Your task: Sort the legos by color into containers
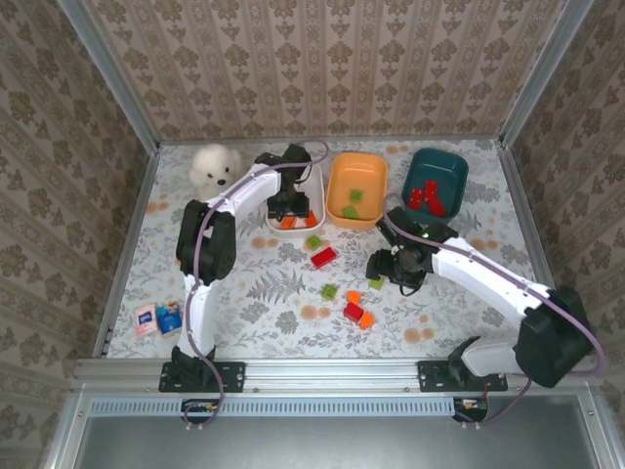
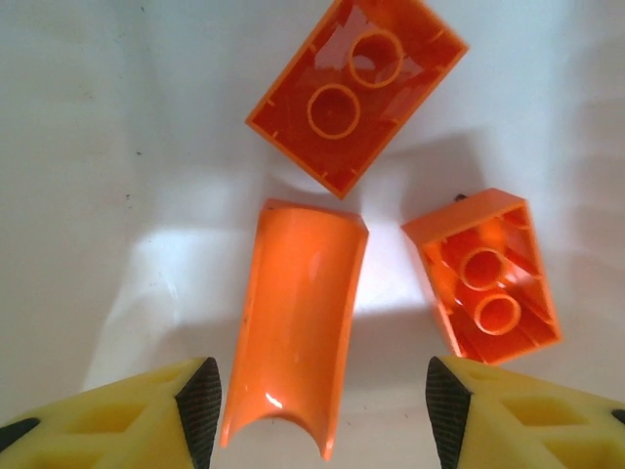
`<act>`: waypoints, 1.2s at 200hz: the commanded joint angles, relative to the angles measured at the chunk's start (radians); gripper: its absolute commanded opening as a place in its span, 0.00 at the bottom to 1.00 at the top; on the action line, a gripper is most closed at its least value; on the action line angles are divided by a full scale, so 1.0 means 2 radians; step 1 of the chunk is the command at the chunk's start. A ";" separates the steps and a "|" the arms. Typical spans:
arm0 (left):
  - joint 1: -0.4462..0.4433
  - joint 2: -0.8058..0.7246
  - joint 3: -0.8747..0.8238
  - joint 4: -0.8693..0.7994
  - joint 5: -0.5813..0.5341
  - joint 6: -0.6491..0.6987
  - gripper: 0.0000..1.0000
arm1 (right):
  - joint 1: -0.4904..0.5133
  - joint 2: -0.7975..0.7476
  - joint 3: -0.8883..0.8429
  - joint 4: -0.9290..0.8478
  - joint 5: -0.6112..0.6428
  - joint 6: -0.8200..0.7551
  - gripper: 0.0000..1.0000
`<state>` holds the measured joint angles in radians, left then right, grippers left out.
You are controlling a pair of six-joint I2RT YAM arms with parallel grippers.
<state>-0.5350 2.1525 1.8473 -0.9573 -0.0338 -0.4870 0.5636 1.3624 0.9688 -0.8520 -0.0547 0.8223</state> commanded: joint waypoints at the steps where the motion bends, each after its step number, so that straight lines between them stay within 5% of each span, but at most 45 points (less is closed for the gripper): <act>1: -0.001 -0.092 -0.018 0.010 0.010 -0.017 0.63 | 0.006 0.041 0.022 0.006 0.012 0.059 0.69; 66: -0.029 -0.332 -0.265 0.153 0.083 -0.042 0.69 | 0.004 0.142 0.038 0.054 0.015 0.095 0.65; 117: -0.065 -0.467 -0.405 0.177 0.076 -0.067 0.69 | -0.006 0.196 0.050 0.068 0.021 0.087 0.52; 166: -0.095 -0.543 -0.491 0.190 0.056 -0.098 0.69 | -0.004 0.193 0.086 0.054 0.049 0.056 0.28; 201: -0.119 -0.566 -0.539 0.206 0.042 -0.117 0.68 | 0.007 0.167 0.185 0.010 0.124 -0.012 0.29; 240: -0.138 -0.560 -0.540 0.213 0.026 -0.123 0.68 | -0.033 0.242 0.311 -0.010 0.125 -0.074 0.29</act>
<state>-0.7940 1.0363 0.7605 -0.5732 0.0586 -0.7059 0.5495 1.7576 1.4654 -0.8028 0.1398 0.7853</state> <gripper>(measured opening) 0.685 0.306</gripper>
